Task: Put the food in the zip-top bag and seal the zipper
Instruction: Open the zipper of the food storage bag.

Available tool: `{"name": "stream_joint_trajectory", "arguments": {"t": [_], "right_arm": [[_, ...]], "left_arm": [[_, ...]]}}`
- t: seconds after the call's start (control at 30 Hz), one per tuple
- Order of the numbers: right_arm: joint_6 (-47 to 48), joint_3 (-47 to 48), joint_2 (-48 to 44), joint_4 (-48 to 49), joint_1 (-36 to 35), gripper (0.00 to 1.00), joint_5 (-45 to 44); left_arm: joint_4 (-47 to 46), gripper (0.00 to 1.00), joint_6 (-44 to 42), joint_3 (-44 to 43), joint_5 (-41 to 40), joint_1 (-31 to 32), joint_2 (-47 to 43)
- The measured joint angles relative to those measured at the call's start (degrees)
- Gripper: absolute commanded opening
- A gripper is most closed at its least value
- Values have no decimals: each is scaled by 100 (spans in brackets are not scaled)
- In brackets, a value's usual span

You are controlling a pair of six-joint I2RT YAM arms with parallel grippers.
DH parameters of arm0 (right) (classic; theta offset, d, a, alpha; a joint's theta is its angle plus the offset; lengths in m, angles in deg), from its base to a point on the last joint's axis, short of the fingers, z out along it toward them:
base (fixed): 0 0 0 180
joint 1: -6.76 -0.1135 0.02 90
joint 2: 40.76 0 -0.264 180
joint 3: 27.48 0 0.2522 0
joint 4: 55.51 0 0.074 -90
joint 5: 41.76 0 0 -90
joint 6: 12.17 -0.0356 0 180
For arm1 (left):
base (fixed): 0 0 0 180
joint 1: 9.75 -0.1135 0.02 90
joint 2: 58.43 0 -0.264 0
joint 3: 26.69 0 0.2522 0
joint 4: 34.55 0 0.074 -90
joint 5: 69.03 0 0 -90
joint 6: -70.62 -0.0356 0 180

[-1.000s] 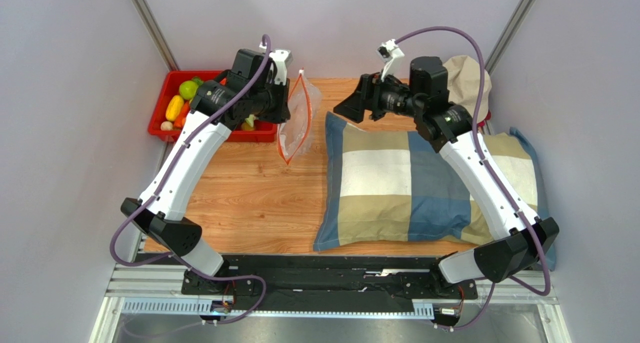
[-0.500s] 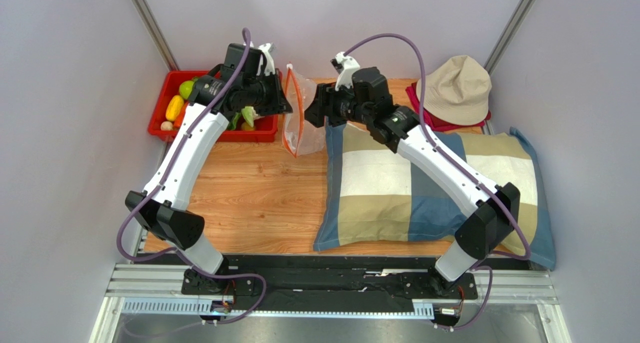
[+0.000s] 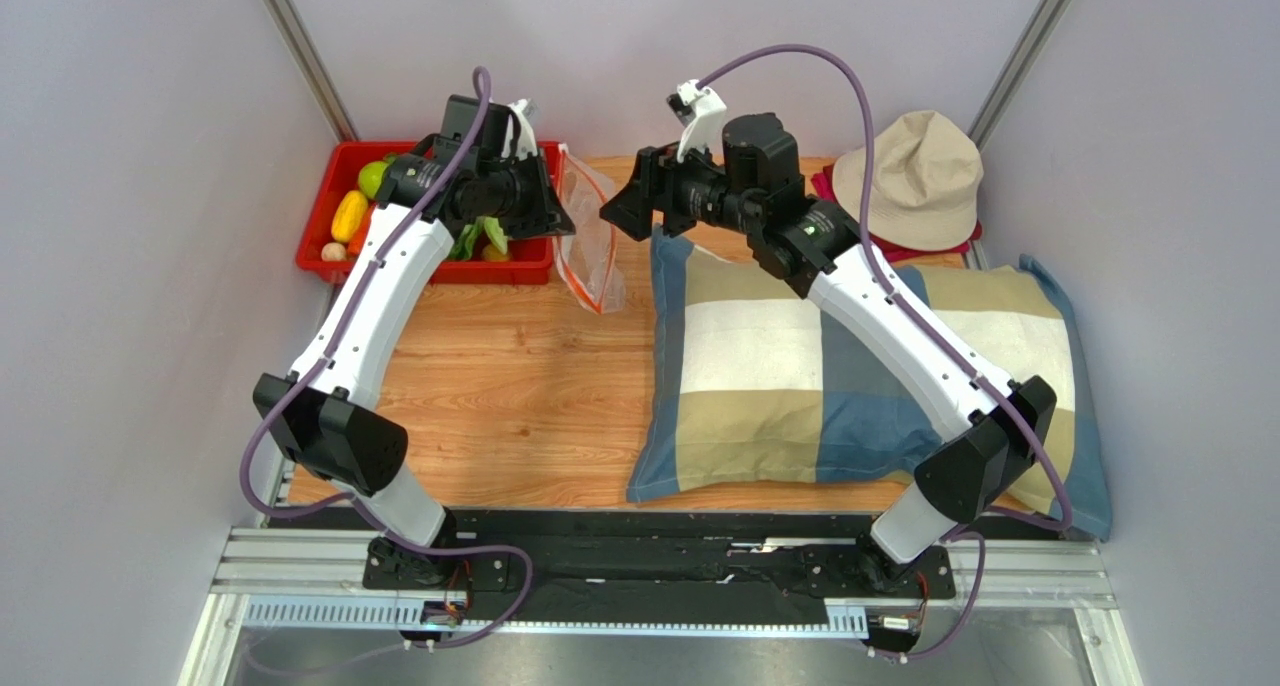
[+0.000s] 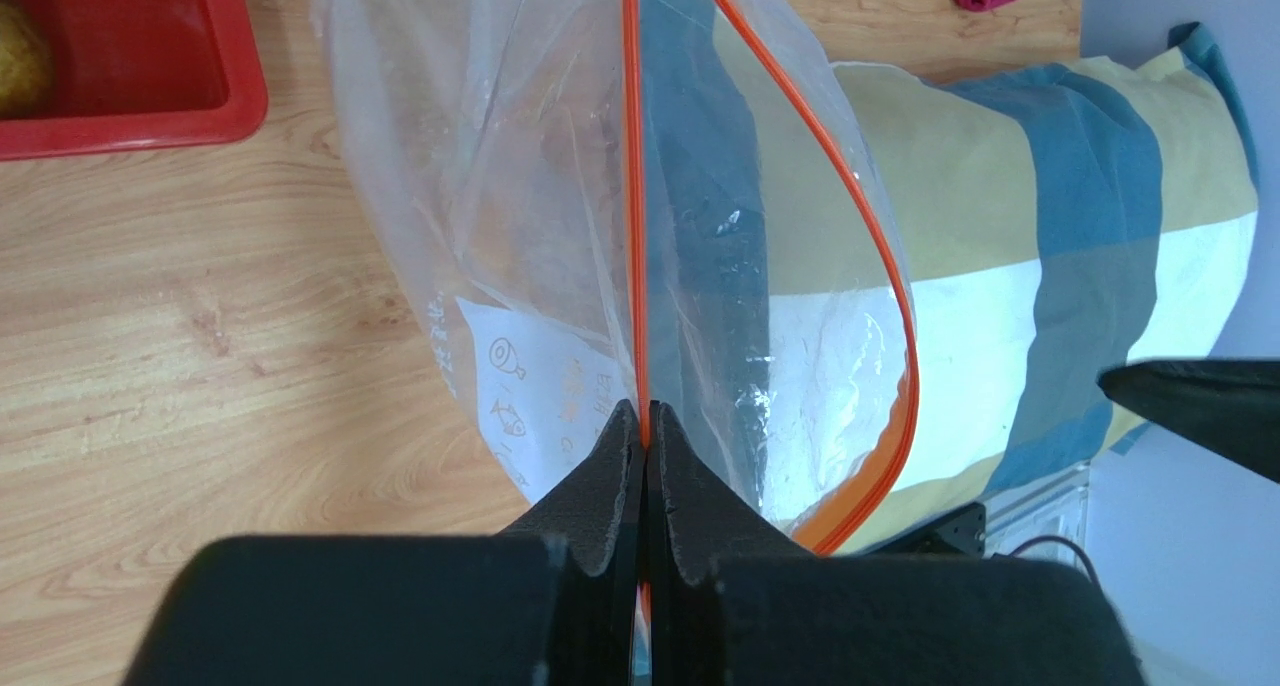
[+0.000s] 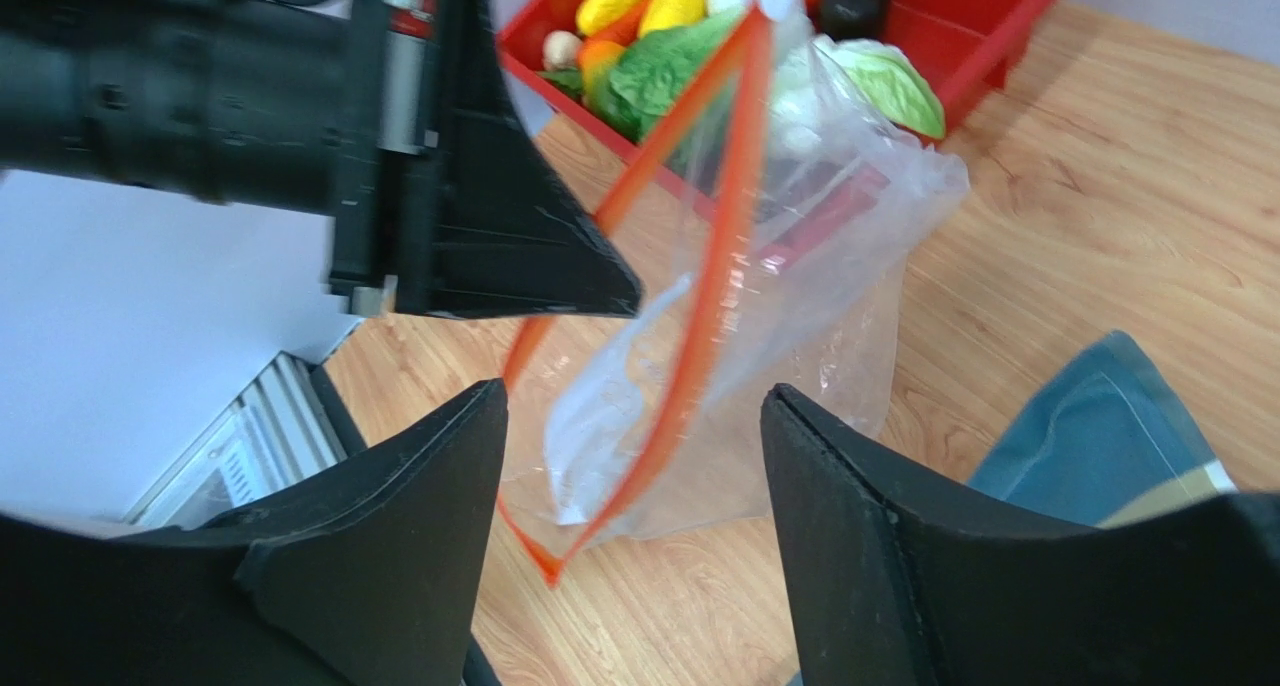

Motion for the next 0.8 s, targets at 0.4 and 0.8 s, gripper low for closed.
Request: {"name": "stream_joint_trajectory", "arguments": {"t": [0.4, 0.8], "right_arm": [[341, 570, 699, -365, -321, 11, -914], [573, 756, 903, -870, -142, 0, -1084]], "left_arm": [[-317, 0, 107, 149, 374, -122, 0], [-501, 0, 33, 892, 1231, -1346, -94]]}}
